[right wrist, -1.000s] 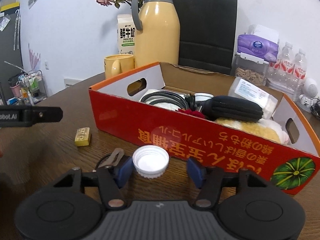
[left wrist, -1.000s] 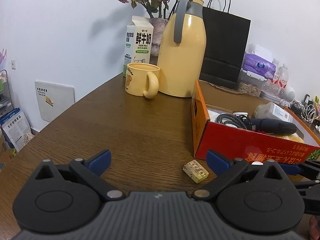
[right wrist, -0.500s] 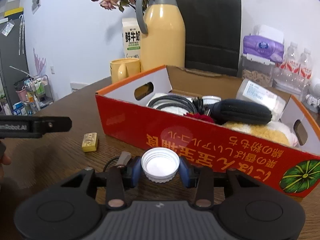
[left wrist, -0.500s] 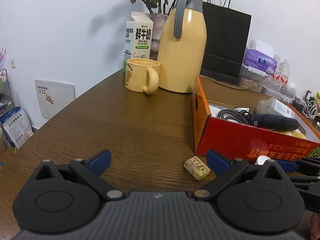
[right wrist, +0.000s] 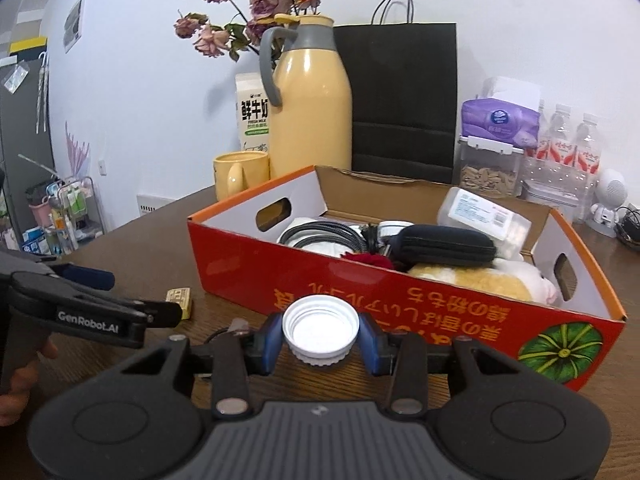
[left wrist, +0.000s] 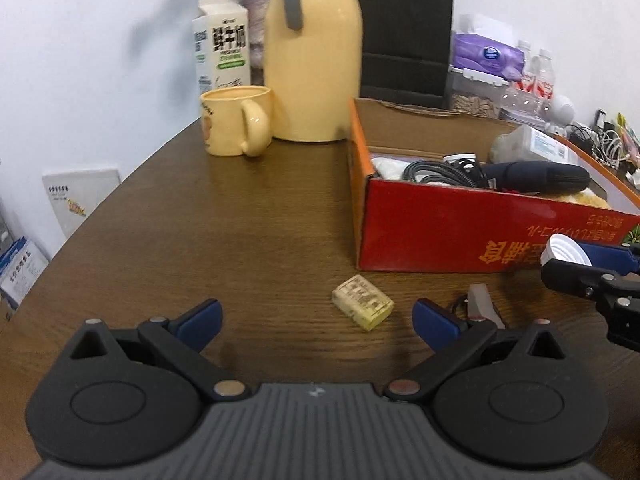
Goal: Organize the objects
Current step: 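Grasp the second white bottle cap with the right gripper, then grasp the small yellow packet with the left gripper while the right holds the cap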
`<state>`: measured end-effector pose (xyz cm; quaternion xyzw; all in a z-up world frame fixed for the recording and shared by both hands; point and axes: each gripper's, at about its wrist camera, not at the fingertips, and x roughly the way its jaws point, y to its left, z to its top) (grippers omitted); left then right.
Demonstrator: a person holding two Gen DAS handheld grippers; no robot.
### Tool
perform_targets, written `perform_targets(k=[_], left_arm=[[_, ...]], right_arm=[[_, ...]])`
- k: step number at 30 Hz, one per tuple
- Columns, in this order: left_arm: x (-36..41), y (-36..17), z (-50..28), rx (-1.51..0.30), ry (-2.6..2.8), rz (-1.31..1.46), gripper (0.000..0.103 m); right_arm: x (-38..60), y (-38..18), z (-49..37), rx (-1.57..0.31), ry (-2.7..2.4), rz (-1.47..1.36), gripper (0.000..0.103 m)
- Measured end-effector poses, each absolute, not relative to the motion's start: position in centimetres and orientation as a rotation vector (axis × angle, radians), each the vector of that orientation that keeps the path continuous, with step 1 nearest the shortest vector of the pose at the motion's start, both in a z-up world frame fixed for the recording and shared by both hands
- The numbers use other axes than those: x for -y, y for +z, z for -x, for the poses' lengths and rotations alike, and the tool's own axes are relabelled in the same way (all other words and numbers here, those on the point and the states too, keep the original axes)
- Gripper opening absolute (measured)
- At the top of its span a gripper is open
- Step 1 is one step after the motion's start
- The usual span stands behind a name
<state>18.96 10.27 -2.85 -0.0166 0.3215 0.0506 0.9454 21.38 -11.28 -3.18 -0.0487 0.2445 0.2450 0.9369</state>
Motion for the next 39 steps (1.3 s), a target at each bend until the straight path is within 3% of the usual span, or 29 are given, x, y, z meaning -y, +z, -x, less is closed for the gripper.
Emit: perform_targets(k=[9, 12, 15, 16, 17, 39], left_arm=[[-9.2, -3.1, -20.6, -0.671, 0.096, 0.0, 0.102], [-8.8, -3.3, -20.9, -0.688, 0.083, -0.005, 0.086], [-8.6, -3.3, -20.9, -0.685, 0.051, -0.002, 0.062], [-8.5, -3.3, -20.7, -0.677, 0.044, -0.005, 0.044], [-8.4, -3.2, -20.5, -0.671, 0.037, -0.005, 0.036], [-6.6, -0.2, -17.4, -0.505, 0.059, 0.081, 0.036]], right_arm=[[12.4, -3.0, -20.9, -0.485, 0.49, 0.085, 0.039], [12.3, -3.0, -20.8, -0.484, 0.497, 0.092, 0.039], [12.2, -3.0, -20.7, -0.483, 0.5, 0.094, 0.039], [12.2, -3.0, -20.7, -0.482, 0.5, 0.094, 0.039], [12.2, -3.0, -20.7, -0.483, 0.5, 0.094, 0.039], [12.5, -1.8, -20.3, -0.433, 0.502, 0.079, 0.039]])
